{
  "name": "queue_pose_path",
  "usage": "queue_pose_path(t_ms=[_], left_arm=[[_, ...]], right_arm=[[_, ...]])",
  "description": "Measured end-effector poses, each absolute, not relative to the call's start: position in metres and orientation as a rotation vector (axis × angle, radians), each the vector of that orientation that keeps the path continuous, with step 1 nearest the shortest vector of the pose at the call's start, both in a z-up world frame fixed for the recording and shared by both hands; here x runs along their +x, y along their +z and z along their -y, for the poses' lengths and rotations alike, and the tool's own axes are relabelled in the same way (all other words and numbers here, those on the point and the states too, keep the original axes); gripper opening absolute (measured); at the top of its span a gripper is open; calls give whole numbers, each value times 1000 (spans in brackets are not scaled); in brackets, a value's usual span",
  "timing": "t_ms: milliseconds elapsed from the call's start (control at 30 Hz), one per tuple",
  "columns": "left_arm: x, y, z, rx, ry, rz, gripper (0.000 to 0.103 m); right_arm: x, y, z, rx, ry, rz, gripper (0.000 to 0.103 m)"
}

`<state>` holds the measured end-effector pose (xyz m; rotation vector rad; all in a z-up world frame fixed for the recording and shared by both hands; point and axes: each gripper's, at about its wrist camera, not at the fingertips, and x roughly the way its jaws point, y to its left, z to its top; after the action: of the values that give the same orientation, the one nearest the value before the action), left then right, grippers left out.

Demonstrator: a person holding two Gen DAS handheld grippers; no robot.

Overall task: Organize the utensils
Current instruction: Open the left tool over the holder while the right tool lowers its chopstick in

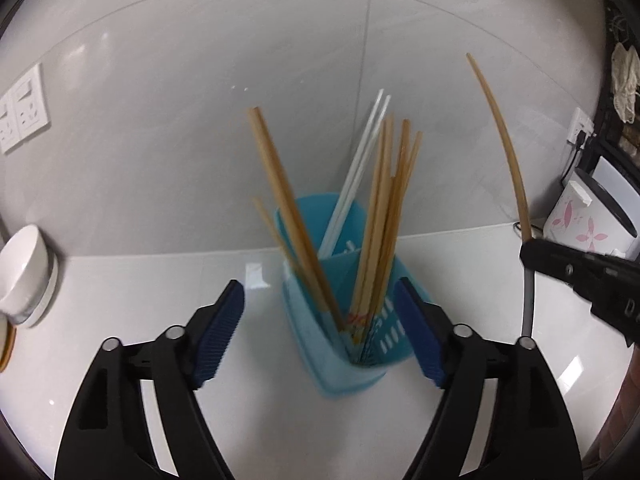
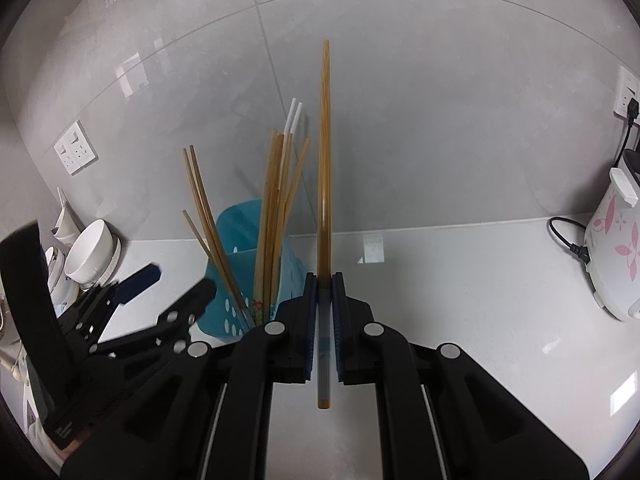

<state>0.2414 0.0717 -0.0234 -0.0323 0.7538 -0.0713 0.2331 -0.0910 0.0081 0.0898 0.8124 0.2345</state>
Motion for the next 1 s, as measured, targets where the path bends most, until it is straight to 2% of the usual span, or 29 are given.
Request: queue_pose_path(t_ms=[167,1000], left_arm=[[229,-21,-90,-82,-59,-791,96],[221,-34,-122,-107,15,-858,97]], right_arm=[[239,12,81,86,258,-790,7],[258,1,30,132,340,-608,7]])
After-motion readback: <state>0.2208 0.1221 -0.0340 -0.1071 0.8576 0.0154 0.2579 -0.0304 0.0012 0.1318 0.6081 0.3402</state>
